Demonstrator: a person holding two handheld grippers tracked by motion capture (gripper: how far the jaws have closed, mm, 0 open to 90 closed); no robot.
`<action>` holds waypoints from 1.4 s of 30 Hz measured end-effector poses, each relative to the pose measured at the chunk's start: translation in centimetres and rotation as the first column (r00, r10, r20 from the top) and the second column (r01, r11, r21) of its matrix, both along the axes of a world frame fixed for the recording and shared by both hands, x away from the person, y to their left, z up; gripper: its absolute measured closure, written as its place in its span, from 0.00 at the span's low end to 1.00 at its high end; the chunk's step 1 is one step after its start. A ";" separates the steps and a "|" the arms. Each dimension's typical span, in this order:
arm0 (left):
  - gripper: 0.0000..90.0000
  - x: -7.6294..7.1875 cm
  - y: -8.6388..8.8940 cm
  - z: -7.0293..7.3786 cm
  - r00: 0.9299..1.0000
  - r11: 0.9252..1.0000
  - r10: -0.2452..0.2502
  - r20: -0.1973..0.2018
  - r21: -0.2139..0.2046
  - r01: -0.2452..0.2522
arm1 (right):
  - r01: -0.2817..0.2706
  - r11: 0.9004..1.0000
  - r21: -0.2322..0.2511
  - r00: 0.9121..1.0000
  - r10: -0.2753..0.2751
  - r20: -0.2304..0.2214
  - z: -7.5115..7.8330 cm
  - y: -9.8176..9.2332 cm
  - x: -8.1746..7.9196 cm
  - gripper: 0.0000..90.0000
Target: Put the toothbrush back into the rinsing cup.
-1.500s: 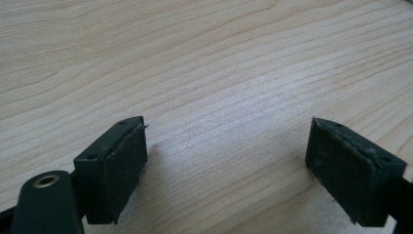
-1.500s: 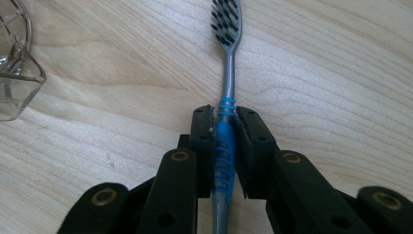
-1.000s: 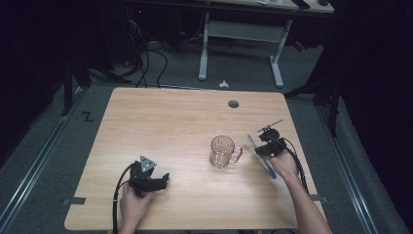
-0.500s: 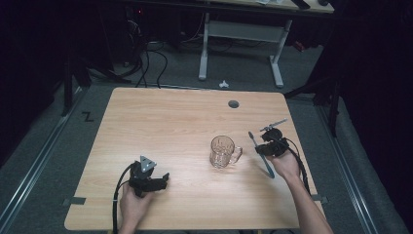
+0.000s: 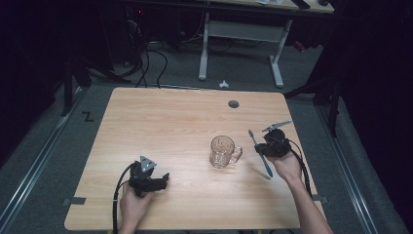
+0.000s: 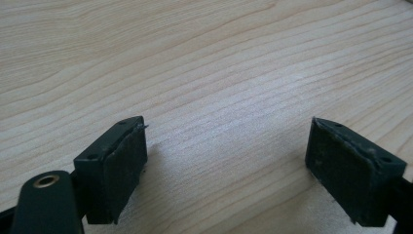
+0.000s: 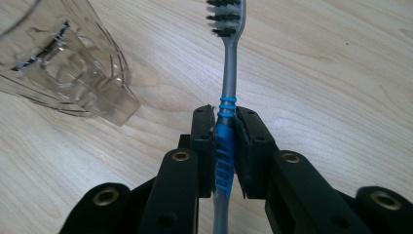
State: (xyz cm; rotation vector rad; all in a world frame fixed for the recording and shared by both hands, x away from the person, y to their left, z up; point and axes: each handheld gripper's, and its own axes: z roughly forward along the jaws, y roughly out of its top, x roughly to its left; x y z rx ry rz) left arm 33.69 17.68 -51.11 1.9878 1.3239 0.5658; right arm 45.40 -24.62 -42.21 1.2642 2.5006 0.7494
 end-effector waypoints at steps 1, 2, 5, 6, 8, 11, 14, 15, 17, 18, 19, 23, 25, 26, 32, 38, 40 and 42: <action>0.18 0.0 0.0 0.0 1.000 1.000 0.000 0.000 0.000 0.000 | -0.004 1.000 0.003 1.000 0.004 0.005 0.0 0.0 -0.1 0.88; 0.18 0.0 0.0 0.0 1.000 1.000 0.000 0.000 0.000 0.000 | -0.004 1.000 0.003 1.000 0.004 0.005 0.0 0.0 -0.1 0.88; 0.18 0.0 0.0 0.0 1.000 1.000 0.000 0.000 0.000 0.000 | -0.014 1.000 0.024 1.000 0.013 0.015 0.1 -0.1 -0.3 0.88; 0.18 0.0 0.0 0.0 1.000 1.000 0.000 0.000 0.000 0.000 | -0.016 0.999 0.032 1.000 0.015 0.023 0.2 -0.1 -0.6 0.88; 0.18 0.0 0.0 0.0 1.000 1.000 0.000 0.000 0.000 0.000 | -0.021 0.999 0.045 0.999 0.020 0.031 0.3 -0.1 -0.8 0.88; 0.18 0.0 0.0 0.0 1.000 1.000 0.000 0.000 0.000 0.000 | -0.027 0.997 0.071 0.999 0.023 0.049 0.7 -0.2 -1.2 0.88; 0.18 0.0 0.0 0.0 1.000 1.000 0.000 0.000 0.000 0.000 | -0.038 0.996 0.084 0.997 0.032 0.065 1.1 -0.1 -1.6 0.89; 0.18 0.0 0.0 0.0 1.000 1.000 0.000 0.000 0.000 0.000 | -0.038 0.996 0.084 0.997 0.032 0.065 1.1 -0.1 -1.6 0.89; 0.18 0.0 0.0 0.0 1.000 1.000 0.000 0.000 0.000 0.000 | -0.044 0.994 0.103 0.996 0.036 0.077 1.4 -0.3 -1.9 0.88; 0.18 0.0 0.0 0.0 1.000 1.000 0.000 0.000 0.000 0.000 | -0.046 0.992 0.115 0.996 0.037 0.083 1.5 -0.3 -2.0 0.89; 0.18 0.0 0.0 0.0 1.000 1.000 0.000 0.000 0.000 0.000 | -0.046 0.992 0.115 0.996 0.037 0.083 1.5 -0.3 -2.0 0.89; 0.18 0.0 0.0 0.0 1.000 1.000 0.000 0.000 0.000 0.000 | -0.054 0.988 0.147 0.994 0.040 0.100 1.9 -0.3 -2.3 0.89; 0.18 0.0 0.0 0.0 1.000 1.000 0.000 0.000 0.000 0.000 | -0.064 0.985 0.158 0.993 0.047 0.111 2.0 -0.2 -2.5 0.89; 0.18 0.0 0.0 0.0 1.000 1.000 0.000 0.000 0.000 0.000 | -0.071 0.983 0.166 0.991 0.051 0.122 2.2 -0.2 -2.7 0.89; 0.18 0.0 0.0 0.0 1.000 1.000 0.000 0.000 0.000 0.000 | -0.085 0.973 0.214 0.989 0.056 0.139 2.4 -0.1 -3.1 0.89; 0.18 0.0 0.0 0.0 1.000 1.000 0.000 0.000 -0.001 0.000 | -0.099 0.969 0.227 0.986 0.066 0.150 2.6 0.2 -3.3 0.89; 0.18 0.0 0.0 0.0 1.000 1.000 0.000 0.000 0.000 0.000 | -0.107 0.967 0.233 0.985 0.070 0.160 2.8 0.4 -3.5 0.89; 0.18 0.0 0.0 0.0 1.000 1.000 0.000 0.000 0.000 0.000 | -0.110 0.965 0.239 0.984 0.073 0.161 2.9 0.4 -3.6 0.89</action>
